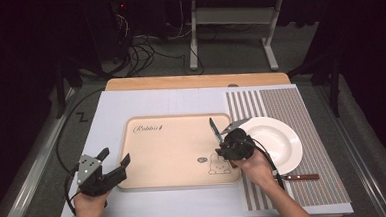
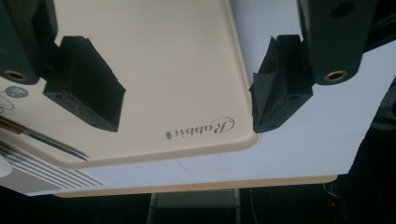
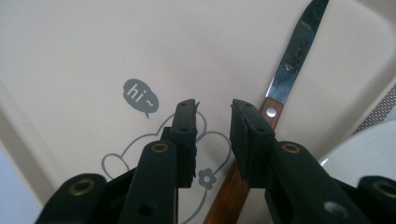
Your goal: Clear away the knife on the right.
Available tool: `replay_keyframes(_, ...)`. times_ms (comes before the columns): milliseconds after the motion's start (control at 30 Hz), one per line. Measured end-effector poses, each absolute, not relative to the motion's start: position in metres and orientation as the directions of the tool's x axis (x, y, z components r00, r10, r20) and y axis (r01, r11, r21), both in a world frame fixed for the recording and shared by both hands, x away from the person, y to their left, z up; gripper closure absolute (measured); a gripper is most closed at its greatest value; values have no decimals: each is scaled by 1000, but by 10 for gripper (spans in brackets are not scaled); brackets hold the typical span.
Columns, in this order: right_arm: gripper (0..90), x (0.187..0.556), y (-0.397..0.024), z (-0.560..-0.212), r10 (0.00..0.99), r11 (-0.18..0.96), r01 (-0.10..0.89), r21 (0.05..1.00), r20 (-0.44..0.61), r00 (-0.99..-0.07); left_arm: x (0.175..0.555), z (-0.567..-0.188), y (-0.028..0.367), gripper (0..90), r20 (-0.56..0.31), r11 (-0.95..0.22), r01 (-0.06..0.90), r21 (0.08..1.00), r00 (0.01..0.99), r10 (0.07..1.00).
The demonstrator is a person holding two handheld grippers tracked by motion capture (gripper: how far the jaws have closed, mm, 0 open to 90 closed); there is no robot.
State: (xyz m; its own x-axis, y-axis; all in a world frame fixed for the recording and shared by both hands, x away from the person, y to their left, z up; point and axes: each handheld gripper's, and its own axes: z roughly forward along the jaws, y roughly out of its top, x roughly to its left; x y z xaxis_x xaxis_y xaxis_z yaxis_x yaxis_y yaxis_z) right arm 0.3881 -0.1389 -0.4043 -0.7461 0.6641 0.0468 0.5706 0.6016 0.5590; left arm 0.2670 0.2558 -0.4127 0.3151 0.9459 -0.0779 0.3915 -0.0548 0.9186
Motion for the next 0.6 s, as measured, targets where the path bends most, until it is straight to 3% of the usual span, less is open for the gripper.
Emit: replay_keyframes(600, 654, 376, -161, -395, 683, 529, 559, 639, 70, -727, 266, -413, 255, 262, -76, -58, 391, 919, 318, 945)
